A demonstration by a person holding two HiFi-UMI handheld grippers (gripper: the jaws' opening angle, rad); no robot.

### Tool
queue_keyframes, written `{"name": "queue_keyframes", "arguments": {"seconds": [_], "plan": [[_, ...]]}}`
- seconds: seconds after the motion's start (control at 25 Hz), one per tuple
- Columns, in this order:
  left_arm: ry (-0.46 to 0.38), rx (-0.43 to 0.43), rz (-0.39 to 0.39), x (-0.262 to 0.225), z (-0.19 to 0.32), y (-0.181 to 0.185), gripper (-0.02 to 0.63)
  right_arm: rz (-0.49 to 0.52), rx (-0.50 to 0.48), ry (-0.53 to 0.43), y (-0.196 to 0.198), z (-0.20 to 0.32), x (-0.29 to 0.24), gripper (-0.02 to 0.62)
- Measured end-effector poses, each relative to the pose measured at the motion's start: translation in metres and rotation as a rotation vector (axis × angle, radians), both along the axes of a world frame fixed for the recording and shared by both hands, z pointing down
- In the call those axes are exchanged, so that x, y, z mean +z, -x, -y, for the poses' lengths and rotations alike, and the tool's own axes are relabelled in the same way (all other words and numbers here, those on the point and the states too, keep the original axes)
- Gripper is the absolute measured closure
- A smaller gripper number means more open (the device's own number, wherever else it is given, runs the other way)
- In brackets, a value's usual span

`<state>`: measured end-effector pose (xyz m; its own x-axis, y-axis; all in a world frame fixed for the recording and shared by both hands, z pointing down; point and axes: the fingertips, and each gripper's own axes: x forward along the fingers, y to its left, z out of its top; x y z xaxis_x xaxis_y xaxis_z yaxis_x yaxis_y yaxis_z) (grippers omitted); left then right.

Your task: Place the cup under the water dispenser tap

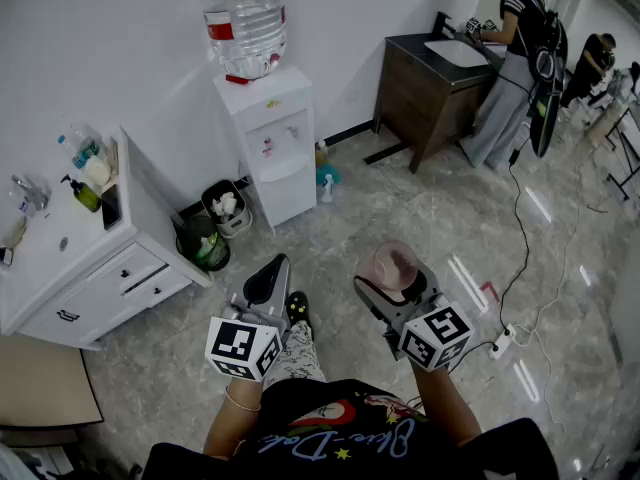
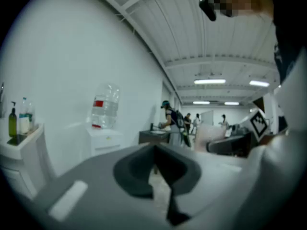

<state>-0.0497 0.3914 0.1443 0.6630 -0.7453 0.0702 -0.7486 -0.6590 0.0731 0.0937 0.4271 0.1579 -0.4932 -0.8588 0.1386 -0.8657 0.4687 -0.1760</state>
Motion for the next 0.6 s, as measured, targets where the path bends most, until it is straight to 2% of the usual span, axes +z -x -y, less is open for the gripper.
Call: {"name": "queue_keyframes", "arguments": {"seconds": [0.16, 0.32, 0.44, 0.6], "plan": [[-0.007, 0.029, -0.013, -0.005, 0.11, 0.004, 0.607, 0.022, 0.011, 0.013, 0.013, 0.107, 0.003, 0.244], [0.03, 0.084, 0.012, 0.005, 0.208, 0.0, 0.607, 0.001, -0.003, 0.04, 0.027, 0.215, 0.013, 0.244], [0.075, 0.102, 0.035, 0.029, 0.271, -0.002, 0.607, -0.003, -0.014, 0.034, 0.039, 0.289, 0.026, 0.244], [0.127, 0.07, 0.011, 0.073, 0.34, -0.009, 0.607, 0.022, 0.014, 0.048, 0.042, 0.372, 0.066, 0.244]]}}
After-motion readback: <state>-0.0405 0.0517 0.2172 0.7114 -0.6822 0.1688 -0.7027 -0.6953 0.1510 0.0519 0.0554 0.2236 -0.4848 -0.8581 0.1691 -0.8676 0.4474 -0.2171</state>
